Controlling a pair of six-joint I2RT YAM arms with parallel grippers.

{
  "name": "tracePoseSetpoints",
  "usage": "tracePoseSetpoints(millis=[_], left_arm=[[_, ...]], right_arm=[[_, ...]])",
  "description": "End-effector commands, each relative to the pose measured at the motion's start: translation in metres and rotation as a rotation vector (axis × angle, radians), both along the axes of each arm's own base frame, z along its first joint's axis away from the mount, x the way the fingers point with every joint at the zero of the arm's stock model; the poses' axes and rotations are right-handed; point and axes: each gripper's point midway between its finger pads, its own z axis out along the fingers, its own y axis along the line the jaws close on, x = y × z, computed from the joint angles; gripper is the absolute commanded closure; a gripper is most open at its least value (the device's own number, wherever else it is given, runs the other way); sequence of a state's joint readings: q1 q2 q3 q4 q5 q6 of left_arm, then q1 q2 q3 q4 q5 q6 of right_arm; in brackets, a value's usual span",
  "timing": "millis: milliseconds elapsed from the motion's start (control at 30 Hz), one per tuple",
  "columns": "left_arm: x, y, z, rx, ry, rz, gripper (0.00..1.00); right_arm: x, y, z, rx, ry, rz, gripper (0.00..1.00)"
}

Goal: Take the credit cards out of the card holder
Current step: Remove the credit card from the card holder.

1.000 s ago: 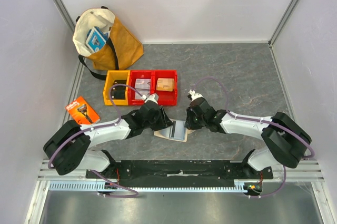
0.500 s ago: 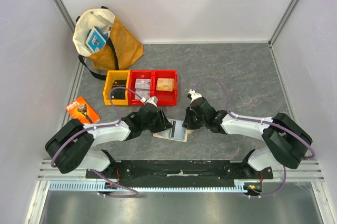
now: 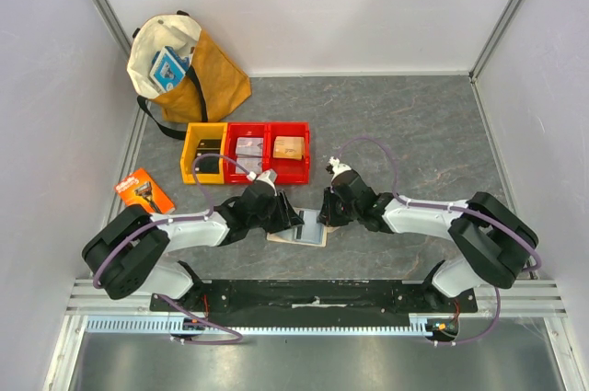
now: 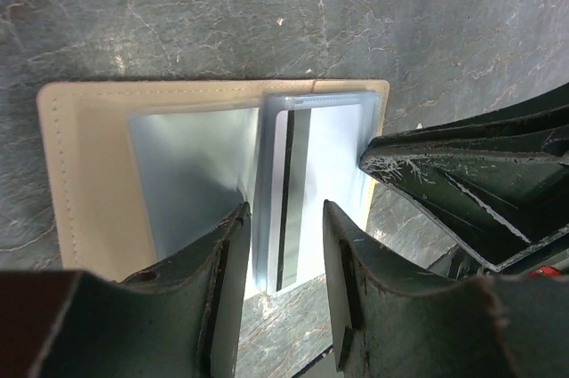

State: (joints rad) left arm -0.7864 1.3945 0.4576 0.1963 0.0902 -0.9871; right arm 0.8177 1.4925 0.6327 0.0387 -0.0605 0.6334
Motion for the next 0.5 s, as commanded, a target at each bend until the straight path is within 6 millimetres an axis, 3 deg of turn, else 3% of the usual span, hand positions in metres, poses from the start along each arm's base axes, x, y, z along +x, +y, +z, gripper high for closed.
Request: tracePoseSetpoints(millis=[0, 467], left_arm=[[-0.0009, -0.0044, 0.0028, -0.045, 0.013, 0.002, 0.56], [-0.004, 0.0028, 0.0082, -0.128, 0.013, 0.065, 0.7]], right_arm=[[-0.0033, -0.0024, -0.0143, -0.027, 0.031, 0.006, 0.85], [-0.0041, -0.0034, -0.02, -0.046, 0.04, 0.016, 0.87]])
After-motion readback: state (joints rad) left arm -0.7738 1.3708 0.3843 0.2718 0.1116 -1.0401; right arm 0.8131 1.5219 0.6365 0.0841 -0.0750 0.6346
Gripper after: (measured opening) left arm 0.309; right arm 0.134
